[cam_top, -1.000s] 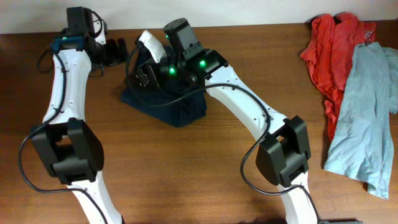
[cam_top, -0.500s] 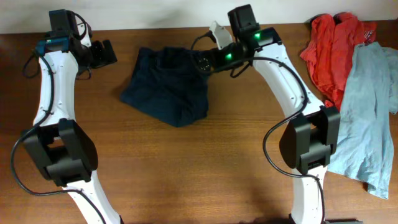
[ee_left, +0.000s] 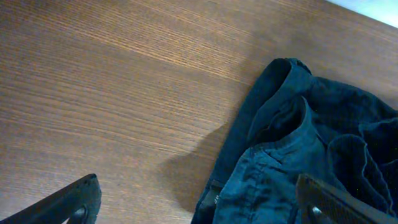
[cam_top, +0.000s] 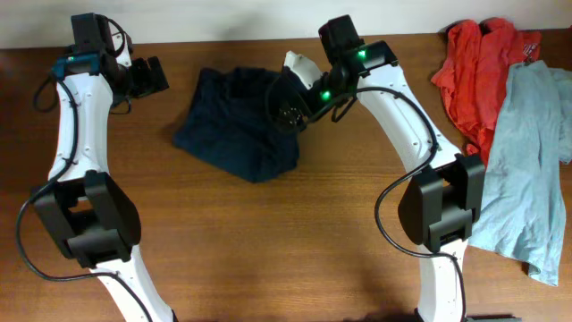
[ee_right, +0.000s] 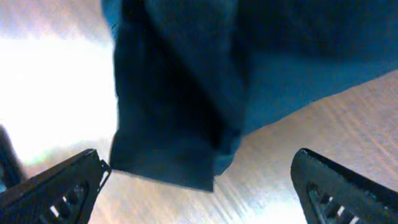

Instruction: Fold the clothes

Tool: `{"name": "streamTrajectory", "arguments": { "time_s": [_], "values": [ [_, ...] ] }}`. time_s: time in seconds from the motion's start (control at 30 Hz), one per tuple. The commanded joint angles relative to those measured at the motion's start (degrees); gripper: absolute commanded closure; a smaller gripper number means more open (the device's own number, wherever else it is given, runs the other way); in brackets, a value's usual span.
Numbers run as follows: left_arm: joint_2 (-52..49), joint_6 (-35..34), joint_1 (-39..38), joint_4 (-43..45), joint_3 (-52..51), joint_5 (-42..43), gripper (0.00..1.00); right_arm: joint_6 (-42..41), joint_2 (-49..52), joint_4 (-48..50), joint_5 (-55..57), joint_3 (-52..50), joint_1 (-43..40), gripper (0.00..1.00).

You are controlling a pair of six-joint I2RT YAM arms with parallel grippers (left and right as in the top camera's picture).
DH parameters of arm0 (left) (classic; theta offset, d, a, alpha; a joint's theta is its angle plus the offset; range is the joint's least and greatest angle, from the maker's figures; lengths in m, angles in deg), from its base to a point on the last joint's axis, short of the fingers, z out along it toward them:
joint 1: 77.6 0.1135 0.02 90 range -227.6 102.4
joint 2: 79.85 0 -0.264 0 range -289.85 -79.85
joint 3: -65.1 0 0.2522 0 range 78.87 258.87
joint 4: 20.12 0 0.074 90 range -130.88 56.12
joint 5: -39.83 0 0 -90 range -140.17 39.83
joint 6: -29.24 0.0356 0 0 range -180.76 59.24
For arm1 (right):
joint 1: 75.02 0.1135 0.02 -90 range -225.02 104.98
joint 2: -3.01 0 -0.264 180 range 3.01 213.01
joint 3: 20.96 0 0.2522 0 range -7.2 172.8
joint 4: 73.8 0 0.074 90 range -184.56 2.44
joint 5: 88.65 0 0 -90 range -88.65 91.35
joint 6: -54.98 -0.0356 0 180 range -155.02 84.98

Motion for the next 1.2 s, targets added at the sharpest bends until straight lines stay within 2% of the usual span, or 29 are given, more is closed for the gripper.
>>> {"name": "streamTrajectory", "arguments": {
  "time_s": [0.0, 0.2, 0.5, 0.57, 0.6, 0.67, 0.7, 0.73, 0.77, 0.83, 1.17],
  "values": [
    [1.9, 0.6, 0.2, 0.3, 0.7, -0.2, 0.01, 5.8, -2.6, -1.7, -3.2, 0.7, 0.4, 0.01],
    [1.9, 0.6, 0.2, 0.1, 0.7, -0.2, 0.01, 7.7, -0.7, -0.6, -3.4, -0.9, 1.0, 0.02],
    [1.9, 1.4, 0.2, 0.0, 0.7, -0.2, 0.01, 7.6, 4.0, 8.4, -3.4, -1.1, 3.0, 0.00],
    [1.9, 1.9, 0.1, 0.0, 0.7, -0.2, 0.01, 7.2, 4.2, 10.4, -3.2, -1.1, 3.0, 0.04],
    [1.9, 1.9, 0.0, -0.1, 0.7, -0.2, 0.01, 6.9, 4.2, 11.2, -3.2, -1.1, 3.0, 0.10],
    [1.9, 1.9, 0.0, -0.1, 0.7, -0.2, 0.01, 6.1, 4.2, 12.2, -3.2, -1.1, 3.0, 0.27],
    [1.9, 1.9, 0.0, -0.1, 0.7, -0.2, 0.01, 5.3, 4.2, 12.5, -3.2, -1.1, 3.0, 0.41],
    [1.9, 1.9, 0.1, -0.1, 0.7, -0.2, 0.01, 4.6, 4.2, 12.7, -3.2, -1.1, 3.0, 0.60],
    [1.9, 1.9, 0.2, -0.1, 0.7, -0.3, 0.01, 3.7, 4.2, 12.7, -3.2, -1.1, 3.0, 0.74],
    [1.9, 1.9, 0.5, 0.0, 0.7, -0.2, 0.01, 1.3, 4.2, 12.7, -4.1, -1.0, 3.1, 0.96],
    [1.9, 1.9, 0.6, 0.0, 0.7, -0.2, 0.01, -11.4, 4.2, 12.7, -5.6, 1.2, 8.5, 0.96]
  ]
}}
